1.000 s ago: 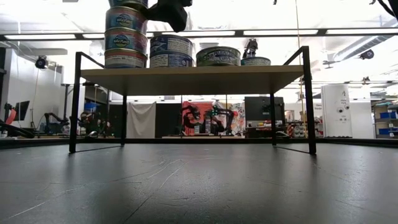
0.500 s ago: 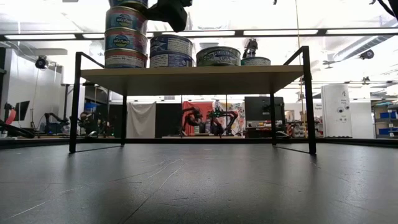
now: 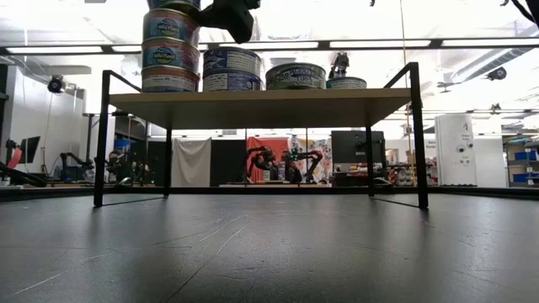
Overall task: Stack canned seafood by type on shelf
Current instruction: Stack the blue tuna can on the blue tuna can
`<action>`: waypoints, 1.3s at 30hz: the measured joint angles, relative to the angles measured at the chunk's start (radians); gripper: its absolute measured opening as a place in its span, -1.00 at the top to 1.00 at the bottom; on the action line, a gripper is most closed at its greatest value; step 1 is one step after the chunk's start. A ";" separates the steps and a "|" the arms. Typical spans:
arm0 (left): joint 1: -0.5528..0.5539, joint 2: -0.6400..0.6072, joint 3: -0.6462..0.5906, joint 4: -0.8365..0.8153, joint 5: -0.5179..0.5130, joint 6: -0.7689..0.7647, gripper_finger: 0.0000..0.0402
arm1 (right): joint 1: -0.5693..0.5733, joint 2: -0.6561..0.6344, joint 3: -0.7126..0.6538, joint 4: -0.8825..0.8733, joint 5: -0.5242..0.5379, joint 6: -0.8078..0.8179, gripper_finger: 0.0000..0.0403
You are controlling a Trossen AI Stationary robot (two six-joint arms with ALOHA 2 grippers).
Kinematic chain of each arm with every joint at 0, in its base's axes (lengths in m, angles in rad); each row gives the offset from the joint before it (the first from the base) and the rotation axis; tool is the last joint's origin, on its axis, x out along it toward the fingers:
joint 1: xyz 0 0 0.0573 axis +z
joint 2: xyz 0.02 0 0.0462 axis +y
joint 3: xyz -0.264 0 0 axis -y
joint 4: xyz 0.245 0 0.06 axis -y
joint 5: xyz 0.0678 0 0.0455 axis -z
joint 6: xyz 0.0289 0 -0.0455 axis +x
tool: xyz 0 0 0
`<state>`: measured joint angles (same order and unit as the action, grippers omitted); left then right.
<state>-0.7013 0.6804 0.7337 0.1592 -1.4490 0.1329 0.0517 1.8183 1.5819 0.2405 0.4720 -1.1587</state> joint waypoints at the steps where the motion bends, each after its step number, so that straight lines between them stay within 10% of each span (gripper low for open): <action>1: 0.000 0.002 0.000 -0.001 0.000 0.000 -0.52 | 0.000 0.000 0.000 0.000 0.000 0.000 -0.58; 11: 0.000 0.020 0.009 -0.022 0.111 -0.002 -0.34 | 0.000 0.000 0.000 0.000 0.000 0.000 -0.64; 14: 0.000 0.019 0.009 -0.053 0.259 -0.033 -0.07 | 0.000 0.000 0.000 0.000 0.000 0.000 -0.64; 22: 0.000 0.040 0.009 -0.072 0.264 -0.041 0.91 | 0.000 0.000 0.000 -0.001 0.000 0.000 -0.59; 39: 0.016 0.071 0.009 -0.085 0.270 -0.042 1.00 | 0.000 0.000 0.000 -0.001 0.000 0.000 -0.62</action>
<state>-0.6850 0.7515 0.7425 0.0739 -1.1793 0.0906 0.0517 1.8179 1.5818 0.2398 0.4725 -1.1591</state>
